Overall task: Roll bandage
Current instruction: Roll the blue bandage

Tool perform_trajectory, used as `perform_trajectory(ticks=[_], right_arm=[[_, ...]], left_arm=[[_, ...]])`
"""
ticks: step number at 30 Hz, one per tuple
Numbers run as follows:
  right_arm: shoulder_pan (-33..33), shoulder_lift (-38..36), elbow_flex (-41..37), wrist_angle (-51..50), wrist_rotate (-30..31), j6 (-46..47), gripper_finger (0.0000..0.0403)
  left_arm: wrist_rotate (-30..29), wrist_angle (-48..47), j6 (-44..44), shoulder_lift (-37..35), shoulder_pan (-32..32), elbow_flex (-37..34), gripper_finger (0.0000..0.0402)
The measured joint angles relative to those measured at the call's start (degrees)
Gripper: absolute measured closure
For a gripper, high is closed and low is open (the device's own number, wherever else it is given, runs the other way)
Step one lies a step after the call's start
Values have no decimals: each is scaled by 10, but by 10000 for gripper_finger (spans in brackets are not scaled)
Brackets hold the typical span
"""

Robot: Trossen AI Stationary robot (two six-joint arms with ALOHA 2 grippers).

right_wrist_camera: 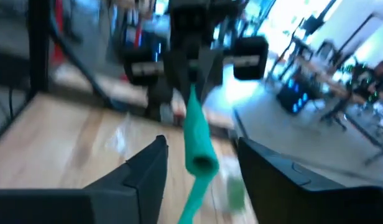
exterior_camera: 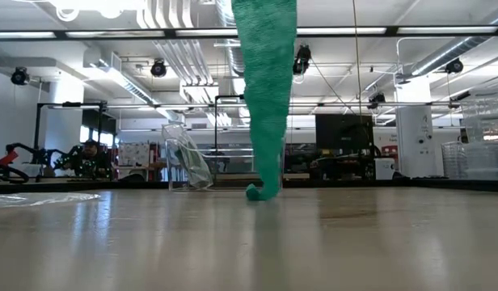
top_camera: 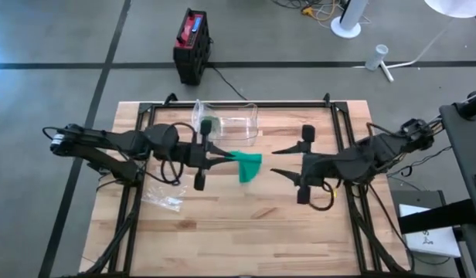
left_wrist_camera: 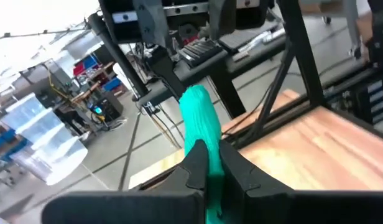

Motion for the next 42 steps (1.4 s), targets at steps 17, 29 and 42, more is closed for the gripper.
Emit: perform_trajectory(ticks=[17, 29, 42], right_arm=[[-55, 15, -211, 367, -63, -175, 203], [-56, 4, -210, 333, -28, -186, 212], [-63, 40, -213, 348, -74, -123, 261]], left_arm=[[1, -31, 6, -8, -2, 4, 396], [61, -39, -171, -14, -2, 4, 396], [118, 16, -272, 1, -2, 5, 396]])
